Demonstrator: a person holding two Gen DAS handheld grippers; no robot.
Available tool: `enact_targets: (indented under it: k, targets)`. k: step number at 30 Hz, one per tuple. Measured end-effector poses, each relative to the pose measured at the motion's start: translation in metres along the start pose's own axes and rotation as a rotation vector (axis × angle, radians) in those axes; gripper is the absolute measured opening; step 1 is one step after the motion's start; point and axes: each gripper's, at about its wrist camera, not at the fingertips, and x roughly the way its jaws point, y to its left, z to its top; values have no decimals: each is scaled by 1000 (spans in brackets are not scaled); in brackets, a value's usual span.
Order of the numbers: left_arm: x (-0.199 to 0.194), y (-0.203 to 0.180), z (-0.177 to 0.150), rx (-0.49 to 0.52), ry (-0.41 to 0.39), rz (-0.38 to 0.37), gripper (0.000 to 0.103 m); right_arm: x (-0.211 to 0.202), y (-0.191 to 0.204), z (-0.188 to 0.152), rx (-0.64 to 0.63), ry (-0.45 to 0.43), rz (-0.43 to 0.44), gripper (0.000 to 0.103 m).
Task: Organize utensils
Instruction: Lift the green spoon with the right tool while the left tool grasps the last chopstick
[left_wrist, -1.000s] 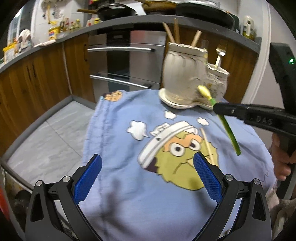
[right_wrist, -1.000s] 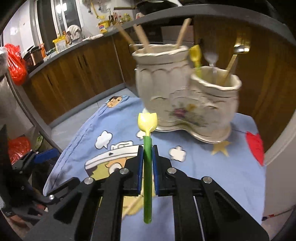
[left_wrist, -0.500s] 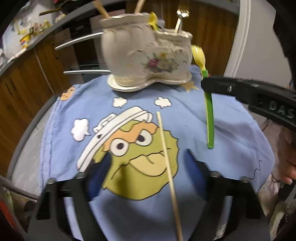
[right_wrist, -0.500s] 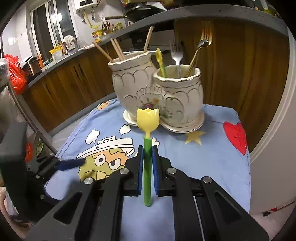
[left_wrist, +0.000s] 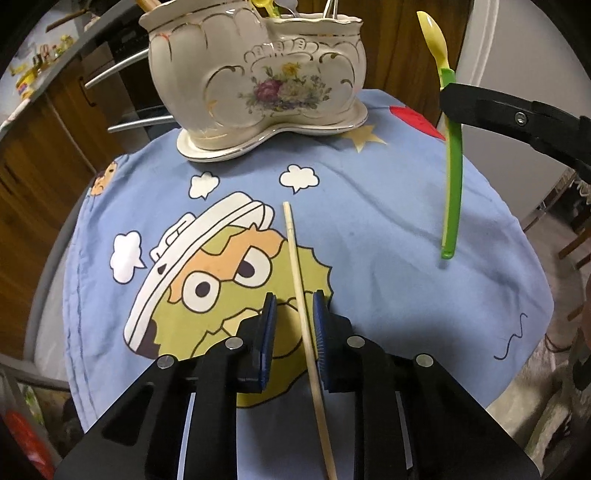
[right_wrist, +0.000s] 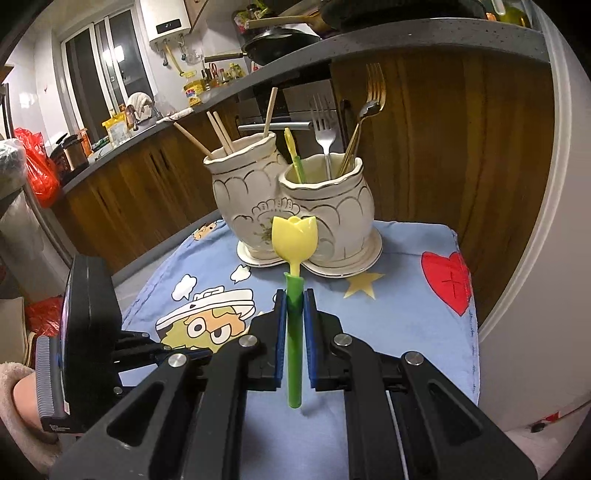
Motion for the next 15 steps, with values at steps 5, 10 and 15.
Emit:
enact_targets:
  k: [5, 10, 15]
  targets:
    - [4, 5, 7, -5, -27, 19, 5, 1, 1, -1, -4, 1, 14, 9]
    - [-2, 14, 6, -22, -97, 9, 5, -5, -1, 2, -2, -21, 12, 9]
    - [-22, 27, -3, -39, -194, -2, 5, -7, 1, 3, -1, -38, 2, 9]
